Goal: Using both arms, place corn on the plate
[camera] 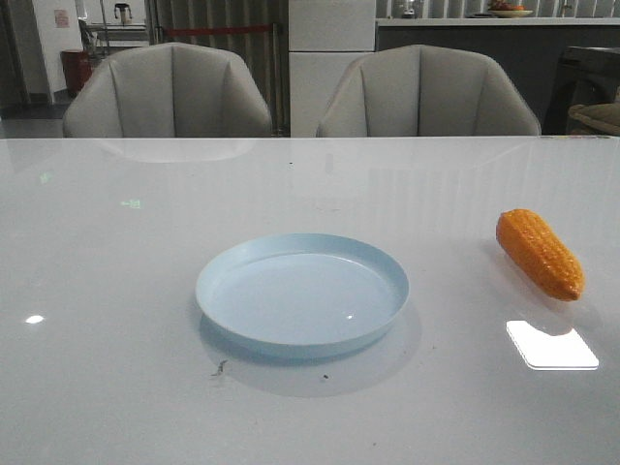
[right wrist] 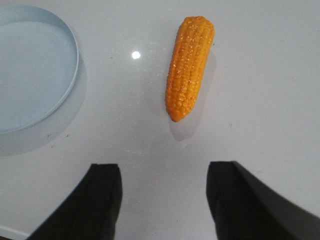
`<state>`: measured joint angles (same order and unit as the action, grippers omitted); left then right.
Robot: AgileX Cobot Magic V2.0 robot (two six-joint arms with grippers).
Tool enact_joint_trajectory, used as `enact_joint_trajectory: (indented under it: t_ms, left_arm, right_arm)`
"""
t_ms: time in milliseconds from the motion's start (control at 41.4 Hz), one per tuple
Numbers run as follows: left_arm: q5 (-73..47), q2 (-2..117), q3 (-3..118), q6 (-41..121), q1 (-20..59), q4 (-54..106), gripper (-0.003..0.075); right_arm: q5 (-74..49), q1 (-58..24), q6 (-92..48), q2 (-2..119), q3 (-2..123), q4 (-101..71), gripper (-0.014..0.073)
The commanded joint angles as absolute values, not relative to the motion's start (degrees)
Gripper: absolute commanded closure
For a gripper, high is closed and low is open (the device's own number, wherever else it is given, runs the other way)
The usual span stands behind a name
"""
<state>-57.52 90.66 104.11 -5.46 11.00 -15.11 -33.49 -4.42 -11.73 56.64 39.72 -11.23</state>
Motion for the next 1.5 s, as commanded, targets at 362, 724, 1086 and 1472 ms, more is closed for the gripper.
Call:
enact_joint_trajectory:
  t_ms: [362,724,1086,1472]
  left_arm:
    - [-27.7,59.6,52.0,-11.0,6.8,-16.0,0.0286]
    - [-25.5,46.3,41.4,-11.0,6.5,-14.7,0.0286]
    - [-28.7,45.6,41.3,-11.0,6.5,-12.3,0.0286]
    - [-28.8,45.6,41.3,-11.0,6.5,-9.6,0.0286]
  right_arm:
    - [-30.7,-4.5,-11.1,56.1,41.7,-11.6,0.0106]
    - [-29.2,-4.5,-10.5,58.7,43.1,-11.6,0.0106]
    - [-36.3,-4.5,-9.2,76.7,61.1,-11.5,0.0106]
    - [-44.4,-4.2,-5.5,96.2,81.6,-8.2,0.0106]
